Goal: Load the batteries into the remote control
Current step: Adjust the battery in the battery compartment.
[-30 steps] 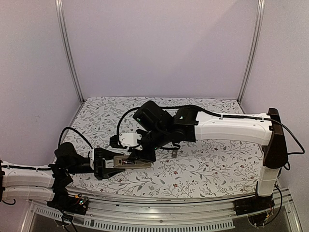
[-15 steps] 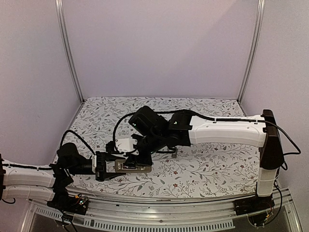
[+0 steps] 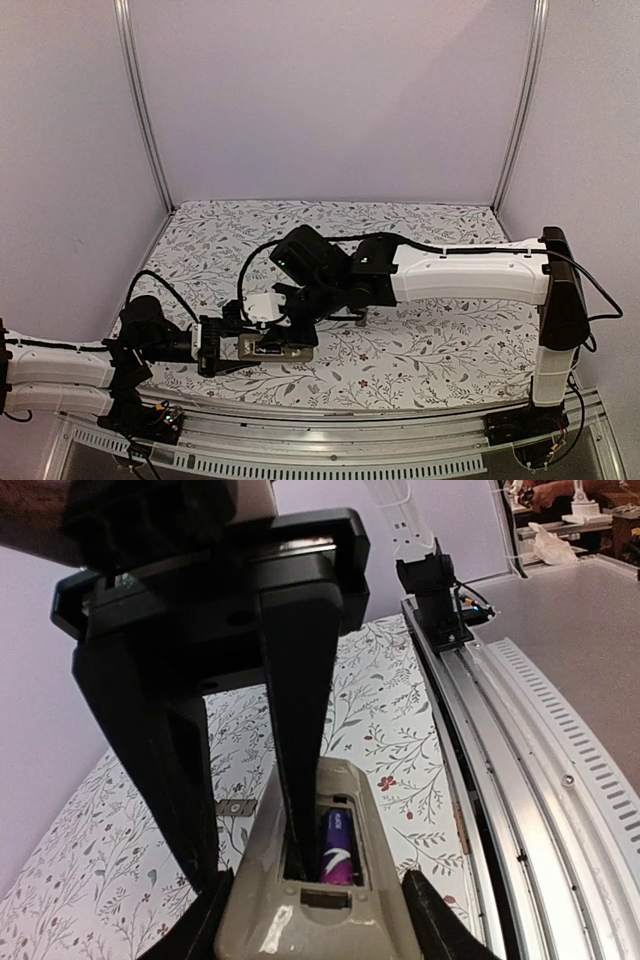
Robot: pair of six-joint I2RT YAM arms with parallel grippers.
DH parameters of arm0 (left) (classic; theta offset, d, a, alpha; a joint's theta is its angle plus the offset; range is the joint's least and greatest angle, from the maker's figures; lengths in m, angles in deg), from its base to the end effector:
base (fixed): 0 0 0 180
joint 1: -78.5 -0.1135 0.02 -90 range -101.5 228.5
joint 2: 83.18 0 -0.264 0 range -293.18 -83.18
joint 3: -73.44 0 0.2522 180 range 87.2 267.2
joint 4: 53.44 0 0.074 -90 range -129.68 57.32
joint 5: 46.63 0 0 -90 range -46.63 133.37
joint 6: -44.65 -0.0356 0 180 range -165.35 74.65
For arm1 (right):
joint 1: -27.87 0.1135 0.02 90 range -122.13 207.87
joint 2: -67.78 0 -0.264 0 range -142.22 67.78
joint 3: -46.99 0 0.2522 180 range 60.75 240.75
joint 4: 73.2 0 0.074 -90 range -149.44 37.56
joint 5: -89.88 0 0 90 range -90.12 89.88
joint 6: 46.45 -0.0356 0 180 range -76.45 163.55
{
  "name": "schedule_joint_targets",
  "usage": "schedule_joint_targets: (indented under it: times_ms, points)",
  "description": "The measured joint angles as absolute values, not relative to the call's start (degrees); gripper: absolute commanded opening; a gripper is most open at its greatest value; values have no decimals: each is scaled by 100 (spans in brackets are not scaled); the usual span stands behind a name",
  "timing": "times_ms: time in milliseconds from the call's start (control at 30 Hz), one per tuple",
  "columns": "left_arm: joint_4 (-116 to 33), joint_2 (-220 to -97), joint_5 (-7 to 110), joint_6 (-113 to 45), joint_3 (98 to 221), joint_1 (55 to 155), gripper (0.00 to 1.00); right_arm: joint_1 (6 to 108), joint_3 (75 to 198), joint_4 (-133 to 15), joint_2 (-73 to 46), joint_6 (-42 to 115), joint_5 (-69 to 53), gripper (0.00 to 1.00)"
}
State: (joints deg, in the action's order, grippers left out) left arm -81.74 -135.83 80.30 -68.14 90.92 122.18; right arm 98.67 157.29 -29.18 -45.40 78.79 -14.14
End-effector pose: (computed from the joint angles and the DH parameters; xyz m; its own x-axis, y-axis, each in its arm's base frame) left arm 0.1065 -0.1313 0.1658 0.3012 0.1405 -0.9432 0.9402 0.1212 0.3183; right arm 0.1398 0.4278 0.2643 0.3640 -0.6571 -0.6601 -0.9314 -0.2649 -0.2498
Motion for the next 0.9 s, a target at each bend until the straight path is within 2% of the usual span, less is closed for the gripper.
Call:
schedule_joint_targets:
  times_ms: [200,500,900]
  points:
    - [-8043,-13543,8174,-7225,9090,12166,0,9865,15685,-2918,-4527,7862,-1198,27]
    - [-8167,-13292,8176,-7723,9068,12122,0,9767,15525,-3025,-4184,7591,-1143,29]
    - [-8137,-13154,8023,-7622,9068,12057,0,9564,15510,-3305,-3773,7551,-1456,33]
